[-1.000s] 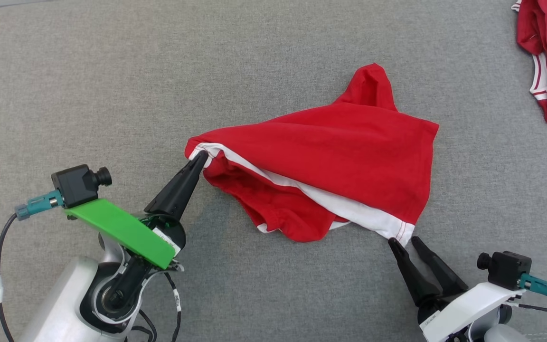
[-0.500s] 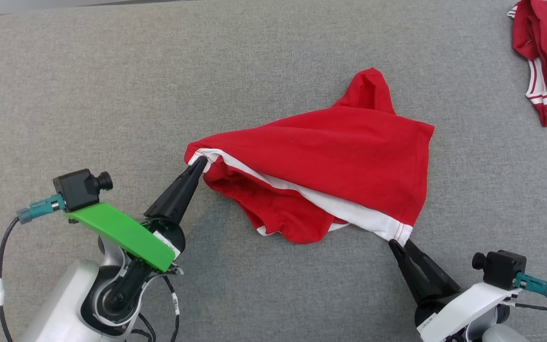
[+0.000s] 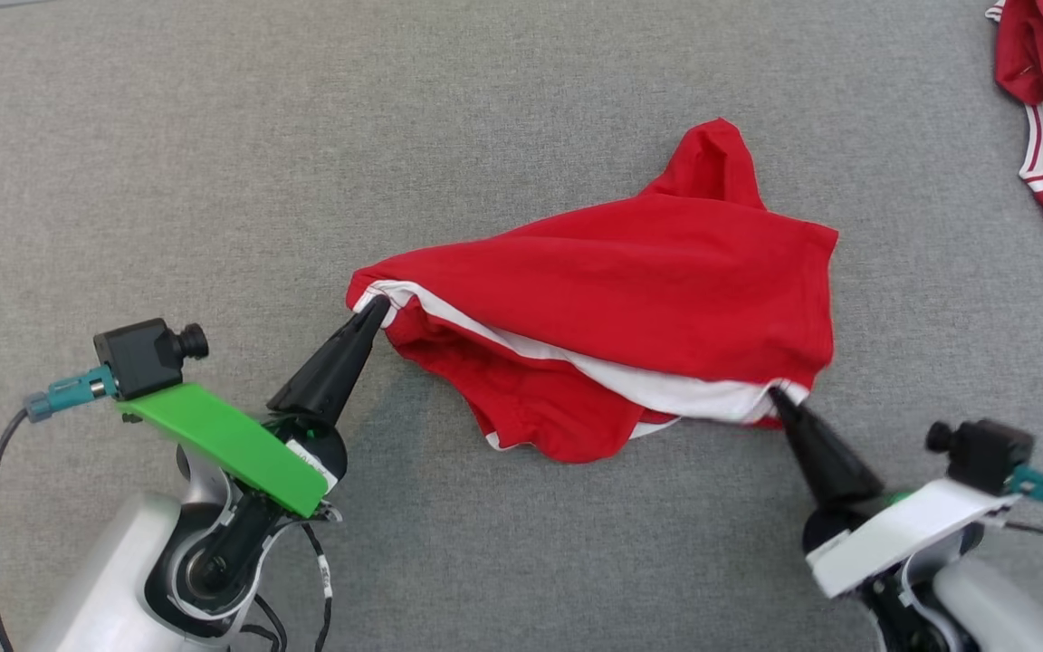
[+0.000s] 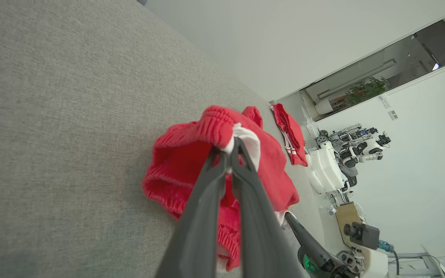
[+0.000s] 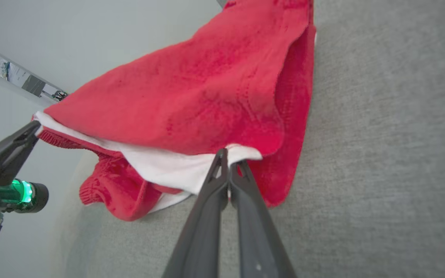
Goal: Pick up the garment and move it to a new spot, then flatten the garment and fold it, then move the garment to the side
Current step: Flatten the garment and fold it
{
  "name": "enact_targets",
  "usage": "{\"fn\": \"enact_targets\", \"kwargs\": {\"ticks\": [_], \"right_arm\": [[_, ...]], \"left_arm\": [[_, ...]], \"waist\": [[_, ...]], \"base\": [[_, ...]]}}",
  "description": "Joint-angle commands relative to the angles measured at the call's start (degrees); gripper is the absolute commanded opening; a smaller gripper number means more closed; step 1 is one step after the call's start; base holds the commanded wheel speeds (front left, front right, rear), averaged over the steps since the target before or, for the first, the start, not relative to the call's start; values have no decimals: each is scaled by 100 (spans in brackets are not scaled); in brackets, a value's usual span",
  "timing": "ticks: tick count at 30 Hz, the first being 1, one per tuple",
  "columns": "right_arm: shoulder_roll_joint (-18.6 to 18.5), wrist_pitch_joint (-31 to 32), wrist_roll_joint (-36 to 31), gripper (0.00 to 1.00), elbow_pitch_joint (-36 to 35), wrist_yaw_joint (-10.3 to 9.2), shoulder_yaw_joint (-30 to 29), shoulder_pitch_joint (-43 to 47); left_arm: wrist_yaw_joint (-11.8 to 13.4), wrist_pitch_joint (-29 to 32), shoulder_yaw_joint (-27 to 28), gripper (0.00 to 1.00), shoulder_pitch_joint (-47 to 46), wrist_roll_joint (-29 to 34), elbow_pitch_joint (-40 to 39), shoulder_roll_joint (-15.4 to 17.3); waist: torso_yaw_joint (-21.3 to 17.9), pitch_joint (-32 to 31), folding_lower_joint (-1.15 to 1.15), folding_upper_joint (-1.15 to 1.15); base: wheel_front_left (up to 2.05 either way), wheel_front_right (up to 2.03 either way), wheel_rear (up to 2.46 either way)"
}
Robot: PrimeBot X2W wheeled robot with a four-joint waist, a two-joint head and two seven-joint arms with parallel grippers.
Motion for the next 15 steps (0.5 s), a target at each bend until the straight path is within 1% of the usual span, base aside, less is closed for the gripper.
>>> {"fn": "enact_targets", "kwargs": {"ticks": [1, 4, 8, 11, 15], "right_arm": [[-36, 2, 4, 0, -170, -2, -202, -96], [-179, 2, 66, 0, -600, -2, -661, -231], [-543, 3, 97, 0, -1101, -2, -1133, -785], [-1016, 2, 92, 0, -1282, -2, -1244, -1514], [-1578, 3, 272, 0, -1243, -2, -1184, -2729]], "left_arm": [[-50, 11, 8, 0, -128, 68, -59, 76], [-42, 148, -31, 0, -318, 136, -217, 213], [-30, 467, -56, 0, -895, 411, -415, 503], [11, 816, -124, 0, -1678, 787, -501, 685], [44, 1278, -204, 0, -2991, 1299, -396, 790]], "waist": [[-35, 17, 0, 0], [-118, 57, 0, 0], [-252, 160, 0, 0], [-334, 323, 0, 0], [-436, 652, 0, 0]], "base": [[0, 0, 0], [0, 0, 0], [0, 0, 0], [0, 0, 0], [0, 0, 0]]}}
